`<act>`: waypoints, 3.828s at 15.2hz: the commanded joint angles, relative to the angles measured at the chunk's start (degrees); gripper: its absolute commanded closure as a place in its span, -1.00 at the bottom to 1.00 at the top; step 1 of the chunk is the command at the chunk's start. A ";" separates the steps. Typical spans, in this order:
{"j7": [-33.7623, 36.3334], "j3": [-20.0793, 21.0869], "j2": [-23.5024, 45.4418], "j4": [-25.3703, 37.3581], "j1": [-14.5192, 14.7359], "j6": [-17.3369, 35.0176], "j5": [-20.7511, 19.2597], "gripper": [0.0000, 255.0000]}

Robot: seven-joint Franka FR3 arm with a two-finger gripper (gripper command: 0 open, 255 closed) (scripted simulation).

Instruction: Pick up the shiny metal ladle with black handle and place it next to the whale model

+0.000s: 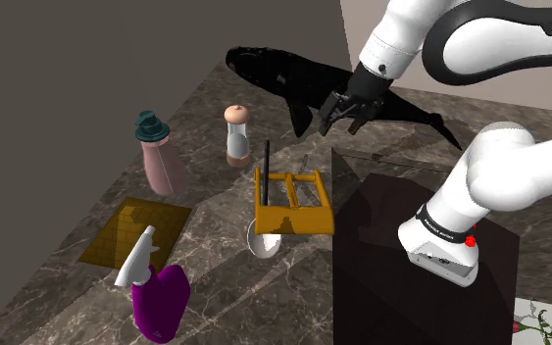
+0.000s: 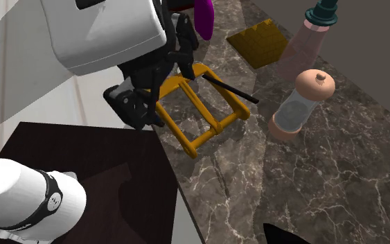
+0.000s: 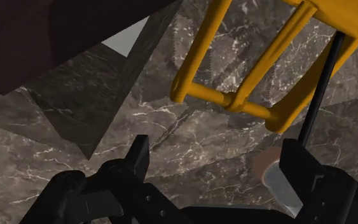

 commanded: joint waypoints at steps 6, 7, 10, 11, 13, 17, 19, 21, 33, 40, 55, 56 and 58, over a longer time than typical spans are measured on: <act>12.71 12.70 9.25 -2.86 2.00 18.30 8.19 -1.00; 14.59 14.71 11.34 -2.61 1.77 21.06 8.91 -1.00; 20.67 21.31 18.22 -1.05 -0.31 29.25 9.84 -1.00; 22.96 23.78 20.64 -0.30 -1.58 31.91 9.59 -1.00; 28.18 29.41 25.51 1.52 -5.32 37.02 7.88 -1.00; 36.64 39.58 32.13 4.23 -14.34 43.59 2.36 -1.00; 38.21 42.45 34.33 4.46 -17.58 45.67 0.10 -1.00; 40.24 46.06 36.50 4.72 -21.74 47.69 -2.80 -1.00; 43.17 52.08 39.29 4.91 -29.03 50.42 -7.45 1.00; 42.94 51.52 39.05 4.91 -28.33 50.19 -7.03 1.00; 34.49 35.45 28.36 8.65 -12.59 35.64 3.40 1.00; 34.21 34.82 27.69 8.98 -12.16 34.64 3.66 1.00; 33.74 33.64 26.41 9.69 -11.42 32.65 4.06 1.00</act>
